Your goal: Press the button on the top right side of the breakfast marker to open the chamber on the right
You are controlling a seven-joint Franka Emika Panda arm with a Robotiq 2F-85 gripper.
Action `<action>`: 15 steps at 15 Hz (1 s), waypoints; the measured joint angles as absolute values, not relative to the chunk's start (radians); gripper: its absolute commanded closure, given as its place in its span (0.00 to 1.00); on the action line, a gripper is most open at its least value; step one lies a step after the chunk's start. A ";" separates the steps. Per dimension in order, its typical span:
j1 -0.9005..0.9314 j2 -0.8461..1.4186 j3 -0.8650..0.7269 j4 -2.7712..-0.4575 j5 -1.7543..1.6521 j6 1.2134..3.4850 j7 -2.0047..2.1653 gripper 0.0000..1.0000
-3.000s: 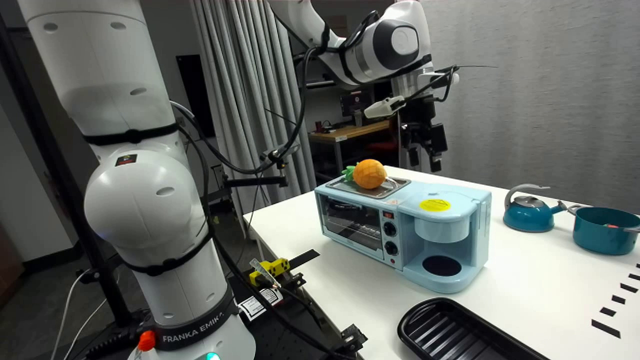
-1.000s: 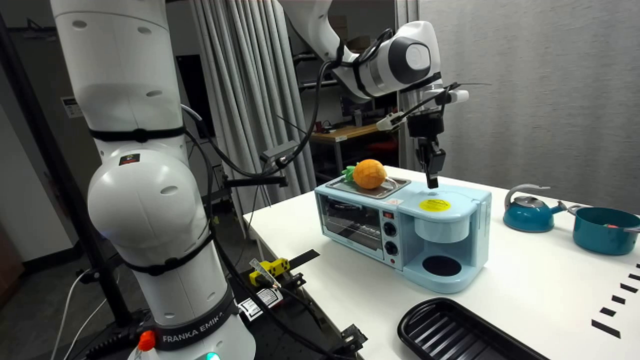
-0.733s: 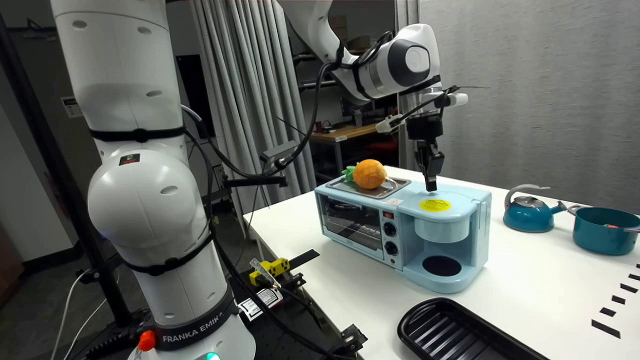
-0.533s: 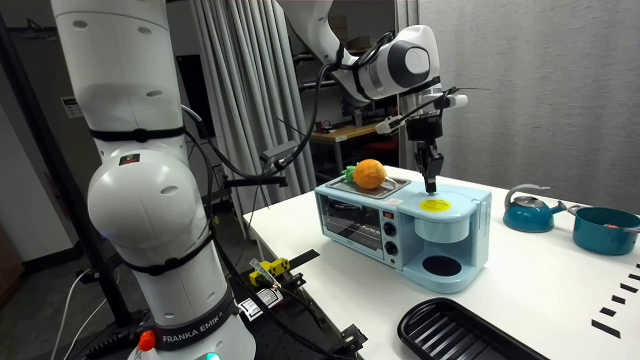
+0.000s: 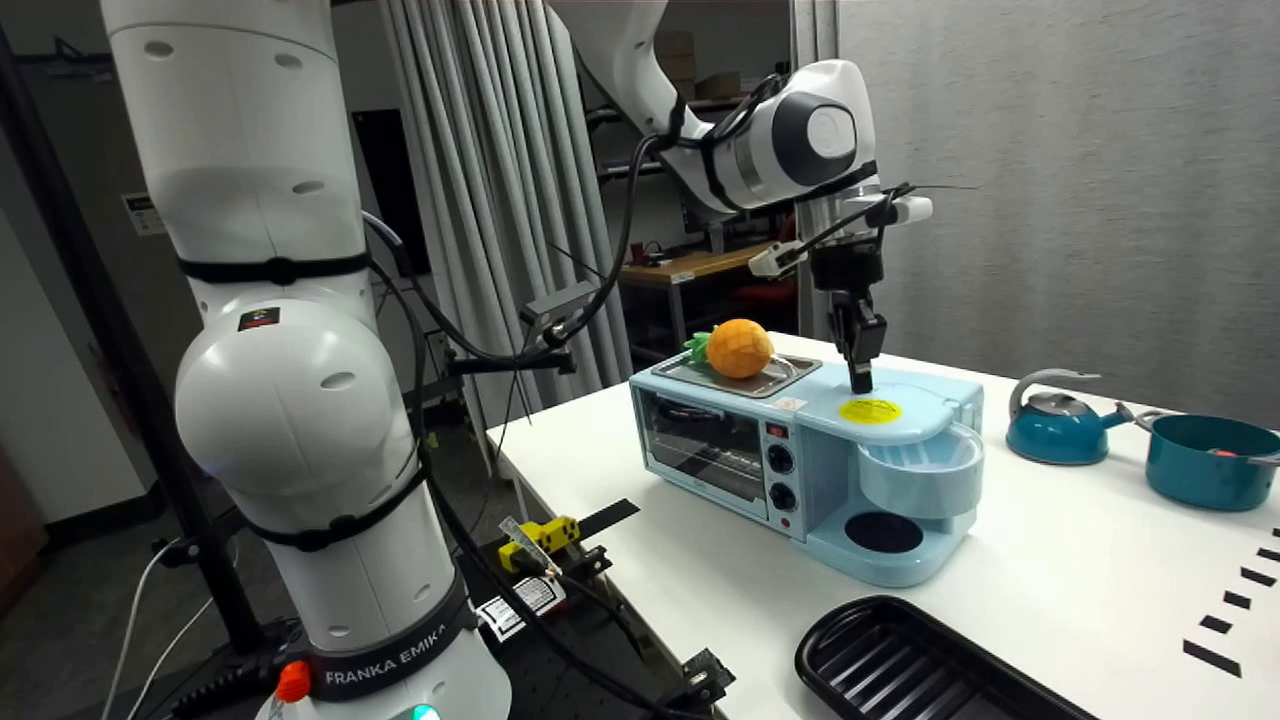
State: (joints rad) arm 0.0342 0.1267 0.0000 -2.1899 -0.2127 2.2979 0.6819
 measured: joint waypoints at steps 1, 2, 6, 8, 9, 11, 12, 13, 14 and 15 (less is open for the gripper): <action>0.034 0.123 0.000 -2.198 -0.218 2.309 0.682 1.00; 0.035 0.118 0.000 -2.207 -0.225 2.321 0.682 1.00; 0.041 0.106 0.000 -2.228 -0.263 2.349 0.686 1.00; 0.046 0.106 0.000 -2.229 -0.286 2.349 0.696 1.00; 0.048 0.106 0.000 -2.229 -0.295 2.349 0.700 1.00; 0.049 0.107 0.000 -2.227 -0.299 2.349 0.703 1.00; 0.049 0.109 -0.001 -2.223 -0.299 2.349 0.703 1.00; 0.048 0.112 -0.003 -2.216 -0.300 2.349 0.703 1.00; 0.048 0.116 -0.006 -2.207 -0.300 2.349 0.703 1.00; 0.048 0.122 -0.009 -2.193 -0.300 2.349 0.703 1.00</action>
